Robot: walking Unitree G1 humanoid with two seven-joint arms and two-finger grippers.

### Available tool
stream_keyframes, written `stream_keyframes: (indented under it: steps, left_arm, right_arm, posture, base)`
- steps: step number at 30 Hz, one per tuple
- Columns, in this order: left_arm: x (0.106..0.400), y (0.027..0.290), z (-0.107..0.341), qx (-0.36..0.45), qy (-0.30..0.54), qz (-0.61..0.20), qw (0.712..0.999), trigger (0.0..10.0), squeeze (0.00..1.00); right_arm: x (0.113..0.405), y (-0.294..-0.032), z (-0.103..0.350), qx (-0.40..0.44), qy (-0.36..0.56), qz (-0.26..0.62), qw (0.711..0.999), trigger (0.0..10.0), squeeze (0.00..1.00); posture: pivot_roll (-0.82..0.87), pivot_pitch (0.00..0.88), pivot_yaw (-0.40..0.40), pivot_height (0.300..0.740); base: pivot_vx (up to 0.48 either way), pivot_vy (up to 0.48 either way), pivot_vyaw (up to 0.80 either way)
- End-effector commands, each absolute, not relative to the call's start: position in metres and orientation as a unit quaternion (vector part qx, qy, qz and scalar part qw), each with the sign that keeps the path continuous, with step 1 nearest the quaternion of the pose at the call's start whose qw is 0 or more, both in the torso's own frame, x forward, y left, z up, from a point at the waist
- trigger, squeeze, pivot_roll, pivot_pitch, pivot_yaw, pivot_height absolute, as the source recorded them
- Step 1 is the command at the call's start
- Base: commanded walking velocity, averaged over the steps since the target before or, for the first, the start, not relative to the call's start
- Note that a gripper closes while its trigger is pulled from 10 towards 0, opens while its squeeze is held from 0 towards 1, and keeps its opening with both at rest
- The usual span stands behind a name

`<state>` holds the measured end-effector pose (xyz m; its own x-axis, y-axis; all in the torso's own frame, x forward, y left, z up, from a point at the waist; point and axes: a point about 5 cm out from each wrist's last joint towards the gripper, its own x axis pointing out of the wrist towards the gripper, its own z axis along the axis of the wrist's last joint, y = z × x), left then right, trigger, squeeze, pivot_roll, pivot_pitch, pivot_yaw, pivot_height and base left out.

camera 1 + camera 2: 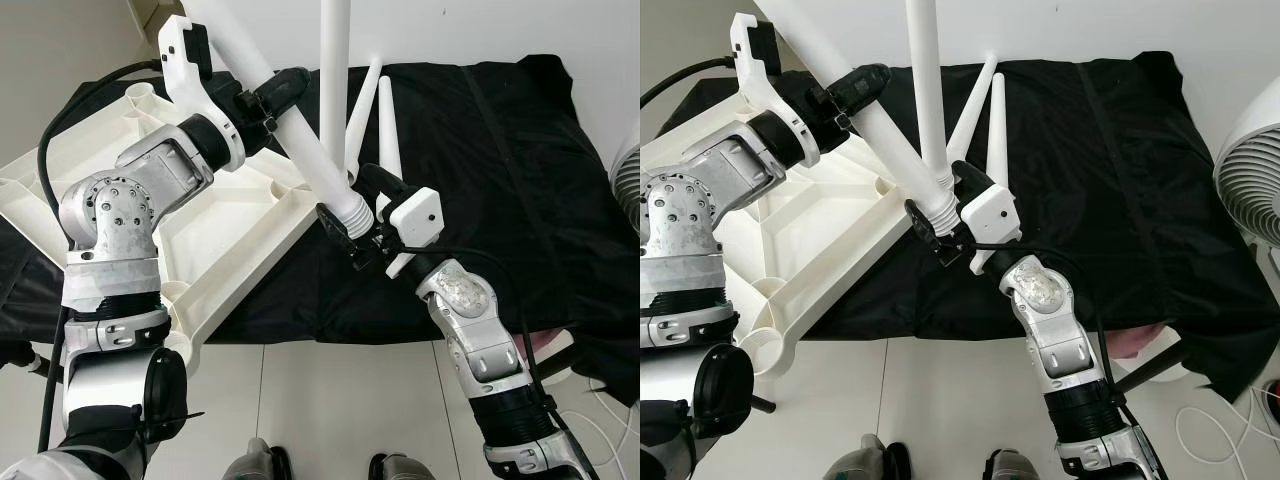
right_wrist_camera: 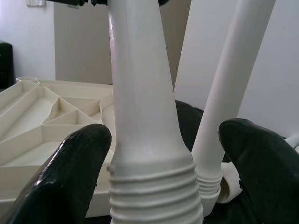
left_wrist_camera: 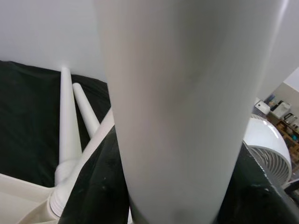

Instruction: Building children table

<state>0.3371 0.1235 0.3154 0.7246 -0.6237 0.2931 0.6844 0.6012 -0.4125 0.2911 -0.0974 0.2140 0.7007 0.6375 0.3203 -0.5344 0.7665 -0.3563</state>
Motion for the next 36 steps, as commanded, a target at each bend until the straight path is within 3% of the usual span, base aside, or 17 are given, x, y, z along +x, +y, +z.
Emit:
stream_keyframes:
  steps: [1, 17, 28, 36]
  left_arm:
    - [0.335, 0.132, 0.32, -0.237, -0.083, -0.352, 0.902, 10.0, 0.0]
    - [0.336, 0.131, 0.321, -0.186, -0.103, -0.338, 0.917, 10.0, 0.0]
    - [0.326, 0.095, 0.313, -0.081, -0.132, -0.34, 0.928, 10.0, 0.0]
    - [0.322, 0.086, 0.317, -0.059, -0.153, -0.337, 0.927, 10.0, 0.0]
  right_arm:
    - [0.289, -0.098, 0.214, -0.105, -0.201, 0.33, 0.916, 10.0, 0.0]
    - [0.292, -0.102, 0.228, -0.11, -0.174, 0.36, 0.91, 10.0, 0.0]
    - [0.312, -0.081, 0.245, -0.125, -0.124, 0.367, 0.913, 10.0, 0.0]
    - [0.319, -0.072, 0.245, -0.132, -0.1, 0.371, 0.914, 10.0, 0.0]
  posture:
    - [-0.08, 0.095, 0.091, 0.74]
    - [-0.09, 0.117, 0.092, 0.74]
    - [-0.09, 0.11, 0.077, 0.74]
    - [-0.09, 0.111, 0.075, 0.74]
  base:
    - [0.0, 0.0, 0.0]
    - [0.0, 0.0, 0.0]
    - [0.0, 0.0, 0.0]
    - [0.0, 0.0, 0.0]
